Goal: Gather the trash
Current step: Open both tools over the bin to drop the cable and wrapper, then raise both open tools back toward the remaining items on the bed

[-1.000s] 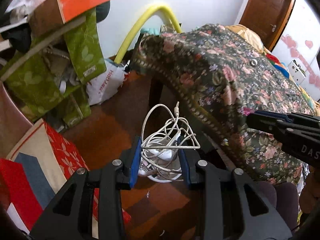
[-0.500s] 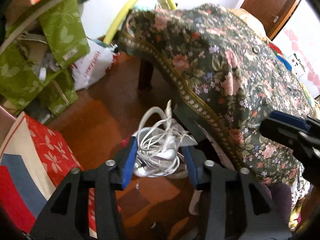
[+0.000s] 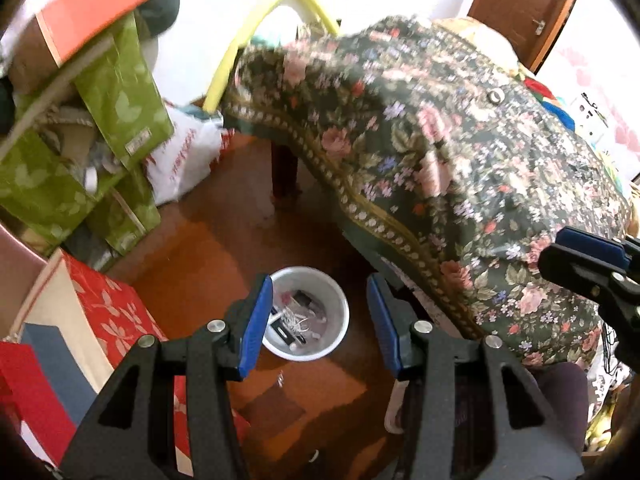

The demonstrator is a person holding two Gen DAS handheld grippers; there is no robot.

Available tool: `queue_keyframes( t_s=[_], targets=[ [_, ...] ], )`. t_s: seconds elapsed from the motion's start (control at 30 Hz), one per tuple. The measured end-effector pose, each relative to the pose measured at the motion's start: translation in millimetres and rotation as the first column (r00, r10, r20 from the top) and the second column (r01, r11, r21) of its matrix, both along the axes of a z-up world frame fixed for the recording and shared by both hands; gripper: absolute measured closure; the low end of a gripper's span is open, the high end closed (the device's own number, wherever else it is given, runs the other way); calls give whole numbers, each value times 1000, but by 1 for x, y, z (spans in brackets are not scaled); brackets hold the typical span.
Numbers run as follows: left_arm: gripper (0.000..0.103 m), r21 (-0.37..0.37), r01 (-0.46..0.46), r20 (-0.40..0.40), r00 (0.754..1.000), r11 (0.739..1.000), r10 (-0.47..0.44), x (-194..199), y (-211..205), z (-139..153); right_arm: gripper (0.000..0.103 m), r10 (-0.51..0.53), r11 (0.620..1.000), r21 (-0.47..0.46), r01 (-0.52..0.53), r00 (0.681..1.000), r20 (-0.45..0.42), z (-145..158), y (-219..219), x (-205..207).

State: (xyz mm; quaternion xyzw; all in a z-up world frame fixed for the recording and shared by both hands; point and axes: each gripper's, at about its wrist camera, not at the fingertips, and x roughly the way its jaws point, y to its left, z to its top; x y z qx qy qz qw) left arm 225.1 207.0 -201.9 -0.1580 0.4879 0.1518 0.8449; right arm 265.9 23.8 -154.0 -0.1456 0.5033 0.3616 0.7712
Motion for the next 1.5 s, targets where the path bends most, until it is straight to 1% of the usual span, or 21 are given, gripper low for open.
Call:
queue_keyframes(
  t_s=[0.2,0.37,0.43,0.6,0.73,0.83,1.0,1.1,1.17,1.23,1.27,1.3,1.33,1.43,1.5],
  targets=[
    [55,66,23,90,996,998,-28,-7,-27,49,70,-31,998,59,28,998,58,30,-31,0],
    [55,114,53,165,984,992,-71,0,-61,85,70,-90,992,92,81,990,104,51,-64,8],
    [51,124,71,187,978,990,-93,8,-76,95,70,-124,988,110,111,985,117,59,-83,14],
    [50,131,129,226,961,983,-156,34,-117,110,70,-210,973,130,192,966,149,73,-132,31],
    [50,109,190,228,951,976,-211,64,-152,111,70,-284,957,120,266,943,174,78,-176,46],
    [50,115,232,228,940,966,-253,88,-180,109,70,-341,939,113,324,920,192,78,-211,58],
    [50,111,302,214,923,947,-320,132,-220,104,69,-426,904,102,414,885,186,70,-261,83],
    [50,107,336,203,914,936,-352,166,-238,100,69,-477,879,93,468,862,169,62,-288,102],
    [45,120,362,205,902,924,-380,186,-248,97,65,-505,863,85,498,850,149,54,-304,115],
    [29,149,370,216,893,917,-396,207,-256,94,51,-532,847,85,525,836,132,47,-319,129],
    [26,156,364,226,892,918,-392,214,-257,91,43,-548,836,86,541,827,125,42,-327,138],
    [22,159,355,243,891,921,-385,225,-259,87,40,-556,831,86,550,822,119,39,-332,143],
    [20,156,350,252,890,924,-380,232,-259,83,34,-569,822,86,563,815,108,34,-338,151],
    [18,106,350,257,895,931,-366,262,-259,66,33,-598,801,85,592,798,78,18,-349,173],
    [18,70,346,243,904,935,-353,283,-258,53,33,-611,792,71,607,790,57,5,-353,190]
  ],
)
